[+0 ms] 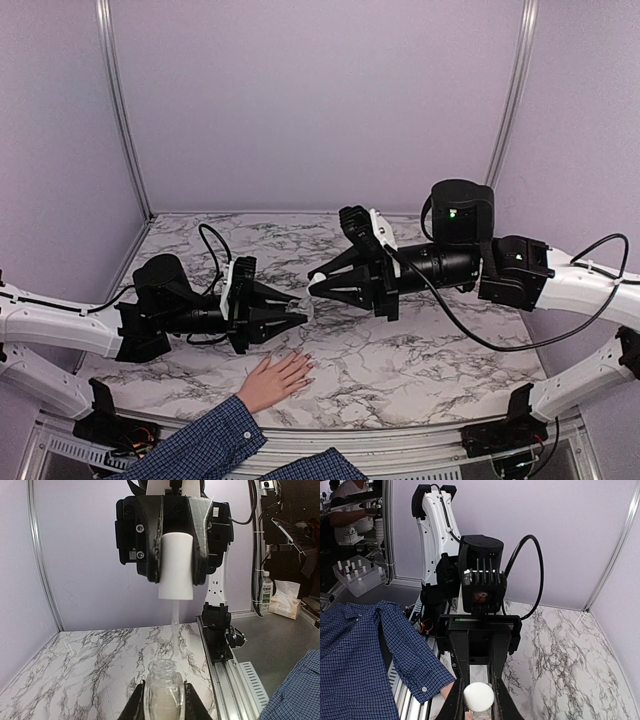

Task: Paint the nails
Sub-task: Close the cap of the nail polish bottle.

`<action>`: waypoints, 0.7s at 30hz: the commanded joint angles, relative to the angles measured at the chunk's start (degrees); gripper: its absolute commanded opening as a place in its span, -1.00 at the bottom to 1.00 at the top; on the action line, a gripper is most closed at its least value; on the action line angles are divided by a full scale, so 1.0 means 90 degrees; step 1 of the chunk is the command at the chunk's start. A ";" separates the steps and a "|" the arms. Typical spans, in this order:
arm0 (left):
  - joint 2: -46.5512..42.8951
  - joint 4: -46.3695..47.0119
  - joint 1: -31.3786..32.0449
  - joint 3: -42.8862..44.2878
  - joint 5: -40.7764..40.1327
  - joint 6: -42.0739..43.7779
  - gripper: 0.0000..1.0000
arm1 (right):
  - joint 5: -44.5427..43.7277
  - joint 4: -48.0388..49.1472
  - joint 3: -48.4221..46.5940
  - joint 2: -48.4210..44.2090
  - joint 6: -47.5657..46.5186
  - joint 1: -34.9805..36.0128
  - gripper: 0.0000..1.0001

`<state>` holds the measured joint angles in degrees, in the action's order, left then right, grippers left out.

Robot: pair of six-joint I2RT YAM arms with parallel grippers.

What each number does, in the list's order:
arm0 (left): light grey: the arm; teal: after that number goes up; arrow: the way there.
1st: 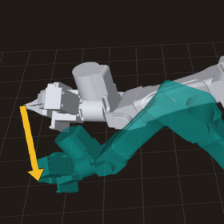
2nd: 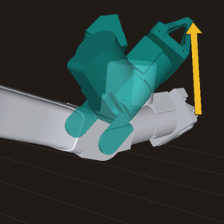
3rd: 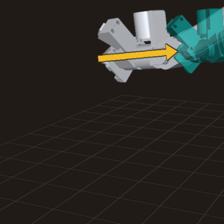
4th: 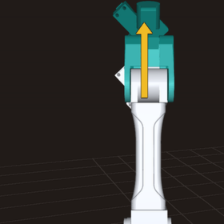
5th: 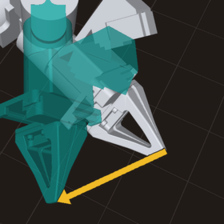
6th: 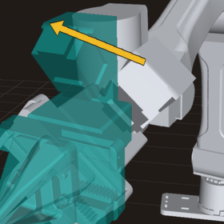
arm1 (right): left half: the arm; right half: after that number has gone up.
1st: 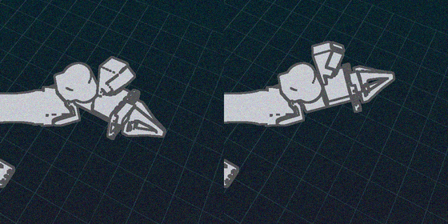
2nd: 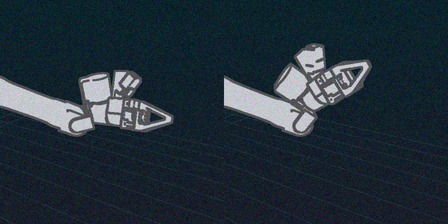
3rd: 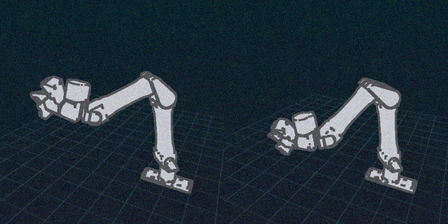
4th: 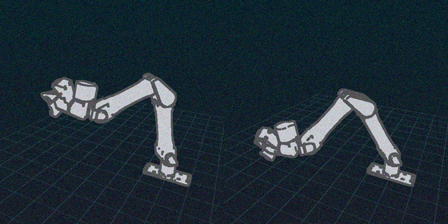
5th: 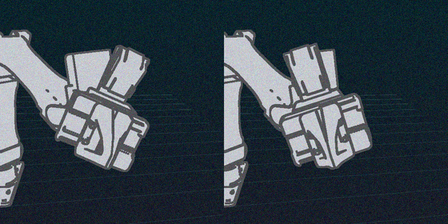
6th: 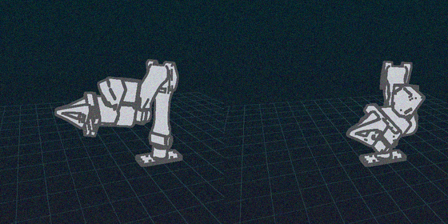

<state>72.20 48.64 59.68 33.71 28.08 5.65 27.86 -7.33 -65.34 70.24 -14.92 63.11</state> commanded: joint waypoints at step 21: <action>-0.0078 0.0289 0.0088 0.0130 0.0063 0.0090 -1.00 | -0.0291 0.0205 0.0175 0.0018 -0.0041 0.0046 -1.00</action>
<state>72.20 48.64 60.01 33.69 28.08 5.65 26.39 -6.90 -64.03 70.28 -15.07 63.11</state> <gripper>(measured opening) 0.208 0.128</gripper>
